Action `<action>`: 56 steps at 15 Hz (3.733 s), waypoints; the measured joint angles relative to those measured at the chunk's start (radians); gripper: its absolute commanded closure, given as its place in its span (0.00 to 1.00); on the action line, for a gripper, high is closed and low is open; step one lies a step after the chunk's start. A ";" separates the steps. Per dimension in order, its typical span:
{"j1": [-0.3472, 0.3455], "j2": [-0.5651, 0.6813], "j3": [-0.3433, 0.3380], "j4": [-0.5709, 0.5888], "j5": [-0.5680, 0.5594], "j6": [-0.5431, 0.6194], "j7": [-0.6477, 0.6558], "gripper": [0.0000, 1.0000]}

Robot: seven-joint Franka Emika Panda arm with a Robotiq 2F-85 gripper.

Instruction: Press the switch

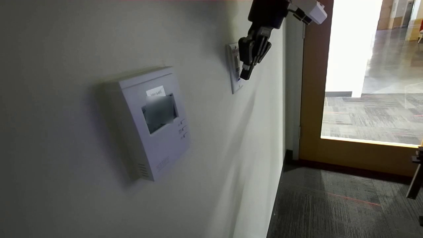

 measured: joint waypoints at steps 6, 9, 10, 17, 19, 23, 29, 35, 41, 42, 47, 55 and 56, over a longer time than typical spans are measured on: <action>-0.064 0.000 0.043 -0.014 -0.155 -0.004 0.101 1.00; -0.060 0.000 0.045 -0.013 -0.156 -0.004 0.101 1.00; -0.059 0.000 0.045 -0.012 -0.156 -0.004 0.101 1.00; -0.059 0.000 0.047 -0.005 -0.148 -0.004 0.098 1.00; -0.059 0.000 0.048 -0.002 -0.145 -0.003 0.097 1.00; -0.059 0.000 0.052 0.010 -0.138 -0.003 0.096 1.00; -0.061 0.000 0.058 0.011 -0.093 -0.004 0.073 1.00; -0.075 0.000 0.081 0.011 0.058 0.001 -0.051 1.00; -0.091 -0.054 0.059 -0.054 -0.253 -0.009 0.156 1.00; -0.094 -0.071 0.059 -0.064 -0.287 -0.017 0.179 1.00; -0.102 -0.137 0.060 -0.092 -0.367 -0.068 0.218 1.00; -0.115 -0.172 0.065 -0.095 -0.433 -0.117 0.251 1.00; -0.116 -0.175 0.065 -0.096 -0.438 -0.121 0.253 1.00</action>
